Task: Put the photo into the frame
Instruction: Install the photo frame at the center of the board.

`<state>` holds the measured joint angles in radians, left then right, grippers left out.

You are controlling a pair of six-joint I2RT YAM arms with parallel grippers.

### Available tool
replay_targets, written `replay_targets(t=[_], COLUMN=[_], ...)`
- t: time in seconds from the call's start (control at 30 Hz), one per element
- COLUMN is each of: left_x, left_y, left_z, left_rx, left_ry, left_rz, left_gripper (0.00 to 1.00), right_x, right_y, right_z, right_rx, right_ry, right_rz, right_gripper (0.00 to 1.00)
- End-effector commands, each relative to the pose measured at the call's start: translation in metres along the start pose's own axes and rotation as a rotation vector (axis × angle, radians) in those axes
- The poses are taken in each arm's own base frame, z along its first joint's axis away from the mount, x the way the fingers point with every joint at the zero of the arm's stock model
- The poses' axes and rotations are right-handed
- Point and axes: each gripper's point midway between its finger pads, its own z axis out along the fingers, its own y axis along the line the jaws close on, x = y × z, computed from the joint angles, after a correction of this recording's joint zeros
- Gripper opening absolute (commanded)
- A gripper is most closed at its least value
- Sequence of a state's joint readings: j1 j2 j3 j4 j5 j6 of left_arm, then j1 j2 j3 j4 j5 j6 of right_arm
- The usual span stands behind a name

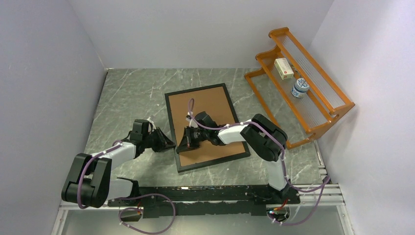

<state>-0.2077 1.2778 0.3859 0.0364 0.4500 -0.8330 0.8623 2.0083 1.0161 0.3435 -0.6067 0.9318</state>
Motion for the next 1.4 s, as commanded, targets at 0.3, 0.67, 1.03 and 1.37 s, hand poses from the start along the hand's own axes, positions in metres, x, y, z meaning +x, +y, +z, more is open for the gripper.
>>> replay_targets(t=[0.3,0.67,1.03,1.37], left_x=[0.036,0.035,0.037,0.037], left_y=[0.054,0.054,0.057,0.057], left_z=[0.001,0.006,0.009,0.006], left_rx=[-0.215,-0.209,-0.211,-0.219], left_ry=[0.102,0.108,0.113,0.105], left_rz=[-0.079,-0.090,-0.097,-0.102], left_gripper=[0.10,0.10,0.10,0.10], right_x=[0.000,-0.013,-0.001,0.011], right_y=[-0.066,0.023,0.014,-0.046], right_z=[-0.009,-0.014,-0.012,-0.004], right_rx=[0.192,-0.139,-0.128,0.104], right_ry=[-0.034,-0.062,-0.035,0.004], right_rz=[0.018,-0.036,-0.019,0.076], right_gripper=[0.00,0.11,0.05,0.02])
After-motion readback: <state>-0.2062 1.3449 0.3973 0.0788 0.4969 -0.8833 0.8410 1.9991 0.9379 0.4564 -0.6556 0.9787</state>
